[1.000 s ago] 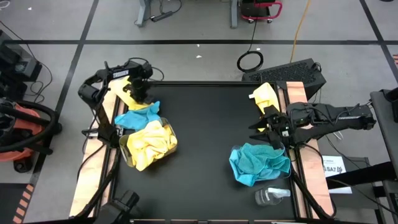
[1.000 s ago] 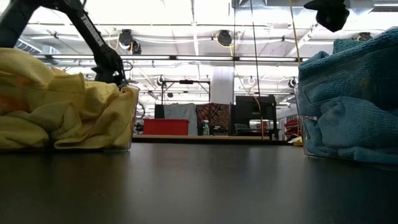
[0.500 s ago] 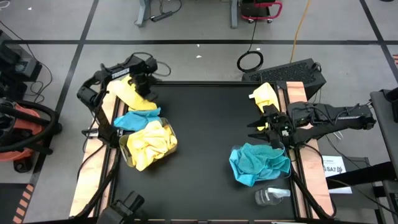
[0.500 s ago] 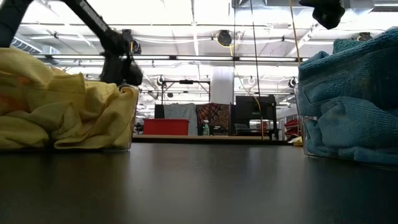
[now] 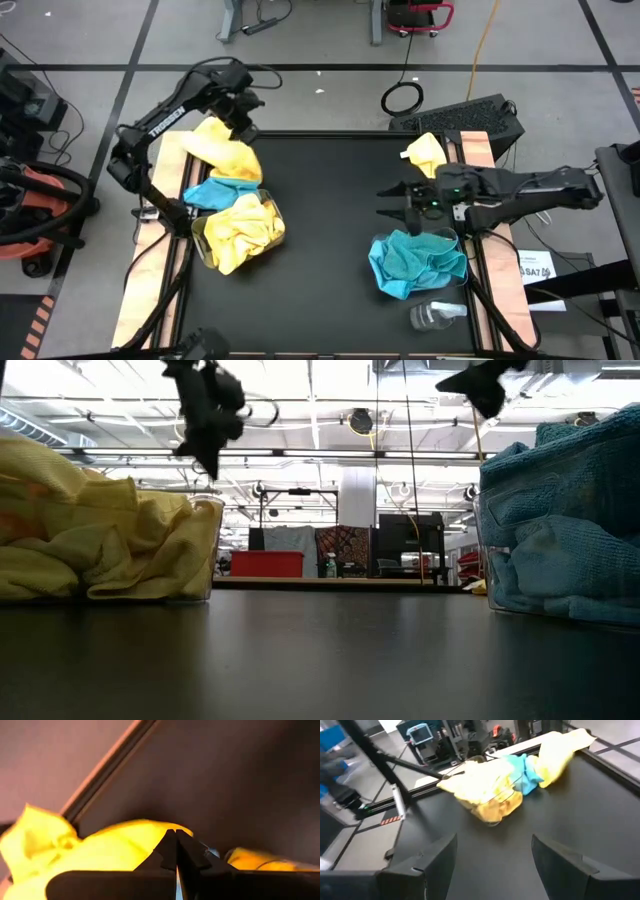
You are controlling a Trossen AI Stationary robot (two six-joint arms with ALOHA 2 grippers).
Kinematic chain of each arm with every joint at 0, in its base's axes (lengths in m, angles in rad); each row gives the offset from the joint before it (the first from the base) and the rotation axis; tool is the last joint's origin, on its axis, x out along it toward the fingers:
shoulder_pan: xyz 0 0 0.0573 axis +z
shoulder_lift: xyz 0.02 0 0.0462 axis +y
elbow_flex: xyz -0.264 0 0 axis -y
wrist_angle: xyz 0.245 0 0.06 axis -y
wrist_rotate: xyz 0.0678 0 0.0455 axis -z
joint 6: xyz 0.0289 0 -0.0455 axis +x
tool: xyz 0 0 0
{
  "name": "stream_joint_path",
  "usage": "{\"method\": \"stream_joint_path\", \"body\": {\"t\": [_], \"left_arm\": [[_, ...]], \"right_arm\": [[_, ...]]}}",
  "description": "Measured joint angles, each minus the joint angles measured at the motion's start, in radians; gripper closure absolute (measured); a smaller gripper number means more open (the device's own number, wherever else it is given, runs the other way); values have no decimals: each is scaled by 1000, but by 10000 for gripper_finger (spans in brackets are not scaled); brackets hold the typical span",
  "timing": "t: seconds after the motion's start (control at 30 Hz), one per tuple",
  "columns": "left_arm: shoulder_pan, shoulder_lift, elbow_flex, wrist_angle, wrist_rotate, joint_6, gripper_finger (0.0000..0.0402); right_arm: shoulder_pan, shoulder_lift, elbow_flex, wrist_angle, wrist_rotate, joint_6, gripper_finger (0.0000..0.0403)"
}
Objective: Sort microfiber towel by color & place in baskets
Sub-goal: Put the yellow microfiber towel into the left transparent bin
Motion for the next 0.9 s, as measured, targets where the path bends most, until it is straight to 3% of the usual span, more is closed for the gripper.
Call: {"method": "stream_joint_path", "body": {"t": [0.2,0.37,0.47,0.73,0.9], "left_arm": [[-89,0,151,12,10,-7,401],[-117,2,149,-60,-141,27,378],[-112,8,106,-74,-153,29,317],[-59,59,-92,-30,-177,-32,86],[23,122,-242,-27,-189,-89,30]], "right_arm": [[-94,140,0,160,-78,-42,154],[-151,223,0,229,-174,-29,154],[-159,249,0,252,-206,-27,154],[-159,250,0,248,-276,-34,154],[-159,239,-1,251,-280,-41,154]]}}
